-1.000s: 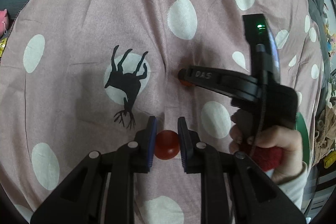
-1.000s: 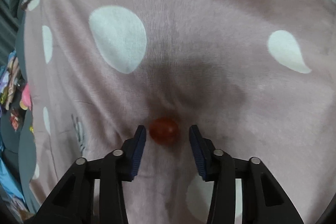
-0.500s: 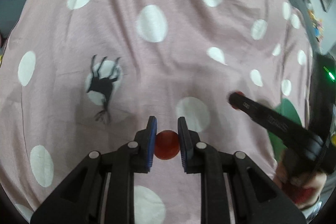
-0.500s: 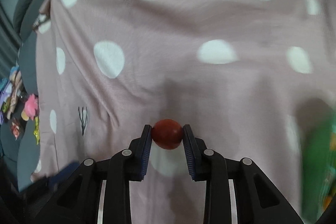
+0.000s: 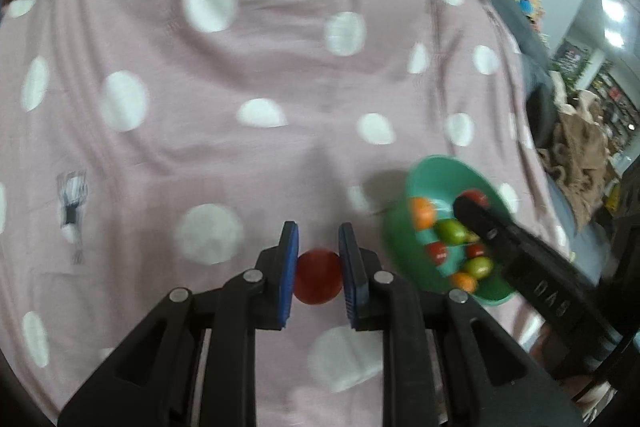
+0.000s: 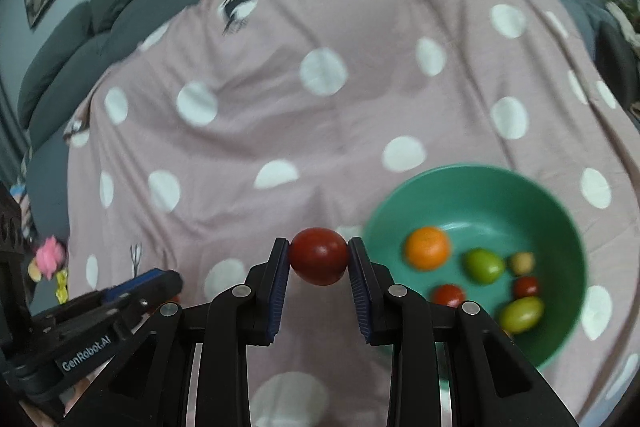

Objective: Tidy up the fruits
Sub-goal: 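Carry both red tomatoes over the green bowl, then open both grippers to drop the tomatoes into the bowl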

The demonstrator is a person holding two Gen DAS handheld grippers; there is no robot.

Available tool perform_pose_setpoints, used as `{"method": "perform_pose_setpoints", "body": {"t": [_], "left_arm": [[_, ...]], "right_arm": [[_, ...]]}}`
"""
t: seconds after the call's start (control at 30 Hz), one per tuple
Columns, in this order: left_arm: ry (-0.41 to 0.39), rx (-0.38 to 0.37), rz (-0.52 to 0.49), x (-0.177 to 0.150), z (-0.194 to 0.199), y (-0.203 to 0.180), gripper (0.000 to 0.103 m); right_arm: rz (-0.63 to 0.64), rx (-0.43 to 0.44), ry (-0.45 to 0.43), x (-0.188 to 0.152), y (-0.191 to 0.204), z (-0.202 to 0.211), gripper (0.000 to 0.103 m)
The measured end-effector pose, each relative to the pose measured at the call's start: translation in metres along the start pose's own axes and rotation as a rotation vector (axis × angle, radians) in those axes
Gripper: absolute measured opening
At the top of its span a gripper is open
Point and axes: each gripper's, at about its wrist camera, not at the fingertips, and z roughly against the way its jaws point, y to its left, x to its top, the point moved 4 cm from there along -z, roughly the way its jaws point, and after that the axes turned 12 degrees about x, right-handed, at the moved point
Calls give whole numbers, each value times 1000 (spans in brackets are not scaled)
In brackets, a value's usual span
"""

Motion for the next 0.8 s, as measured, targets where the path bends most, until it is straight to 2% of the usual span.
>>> {"method": "perform_pose_setpoints", "body": {"t": [0.17, 0.37, 0.57, 0.8], "left_arm": [[-13, -54, -58, 4, -8, -50, 20], [-2, -120, -113, 5, -23, -102, 20], [20, -146, -148, -2, -37, -127, 18], [36, -168, -167, -6, -47, -141, 17]], "right_arm": [[-71, -83, -49, 2, -43, 28, 32], [-146, -135, -80, -2, -80, 46, 32], [-223, -152, -88, -7, -108, 53, 32], [-258, -165, -66, -13, -121, 50, 32]]}}
